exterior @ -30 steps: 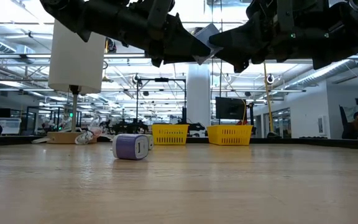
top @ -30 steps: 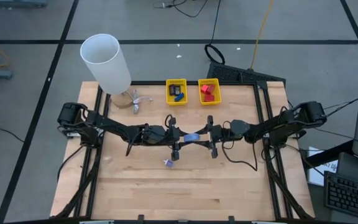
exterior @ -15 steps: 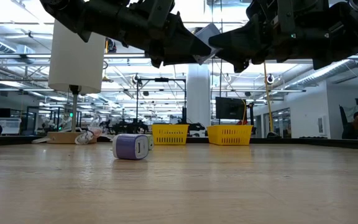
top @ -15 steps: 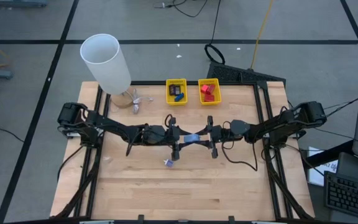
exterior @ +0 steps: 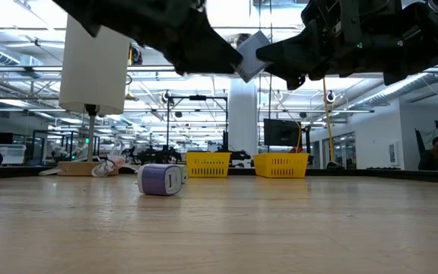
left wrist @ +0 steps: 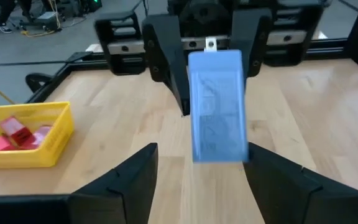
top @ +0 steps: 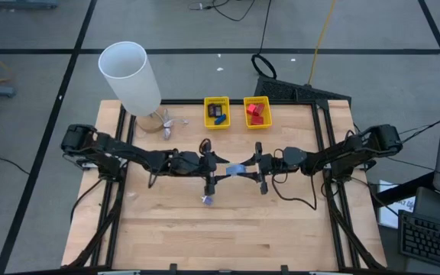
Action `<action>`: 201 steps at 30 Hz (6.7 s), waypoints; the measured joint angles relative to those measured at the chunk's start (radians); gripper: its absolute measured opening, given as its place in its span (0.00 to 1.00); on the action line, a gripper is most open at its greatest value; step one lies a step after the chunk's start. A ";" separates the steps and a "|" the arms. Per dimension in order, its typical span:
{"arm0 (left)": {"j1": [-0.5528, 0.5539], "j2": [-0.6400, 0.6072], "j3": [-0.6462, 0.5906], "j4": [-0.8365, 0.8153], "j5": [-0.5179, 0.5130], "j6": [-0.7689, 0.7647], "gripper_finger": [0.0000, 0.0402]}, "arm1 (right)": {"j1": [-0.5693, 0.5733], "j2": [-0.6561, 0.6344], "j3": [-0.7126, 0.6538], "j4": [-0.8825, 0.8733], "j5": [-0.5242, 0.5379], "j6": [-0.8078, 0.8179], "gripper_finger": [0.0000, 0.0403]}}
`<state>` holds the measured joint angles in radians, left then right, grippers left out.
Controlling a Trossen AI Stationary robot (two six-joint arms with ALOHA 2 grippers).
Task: Pick & Place Office items
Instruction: Put the light blue charger adapter into the right yellow bin
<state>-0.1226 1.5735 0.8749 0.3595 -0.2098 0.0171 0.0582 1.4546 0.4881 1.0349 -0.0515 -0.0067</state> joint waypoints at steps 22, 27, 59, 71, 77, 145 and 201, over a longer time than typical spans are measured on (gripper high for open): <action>0.064 -0.216 -0.042 -0.248 0.009 0.004 0.47 | -0.039 -0.343 0.000 -0.559 0.440 0.022 0.30; 0.094 -0.215 -0.184 -0.035 0.028 -0.006 0.44 | -0.050 -0.350 0.000 -0.591 0.474 0.026 0.29; 0.203 -0.219 -0.392 0.280 -0.018 -0.012 0.49 | -0.562 -0.086 0.000 -0.511 0.414 0.021 0.30; 0.204 -0.219 -0.392 0.280 -0.027 -0.026 0.54 | -0.609 -0.064 0.000 -0.483 0.413 0.013 0.30; 0.204 -0.219 -0.392 0.280 -0.027 -0.030 0.54 | -0.622 -0.064 0.000 -0.484 0.413 0.010 0.31; 0.204 -0.218 -0.391 0.280 -0.027 -0.039 0.54 | -0.626 -0.064 0.000 -0.470 0.097 0.056 0.46; 0.204 -0.218 -0.391 0.273 -0.027 -0.054 0.54 | -0.629 0.076 0.000 -0.215 0.050 -0.046 0.46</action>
<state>0.0818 1.3552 0.4839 0.6327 -0.2371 -0.0372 -0.5711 1.5307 0.4881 0.8203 -0.0013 -0.0523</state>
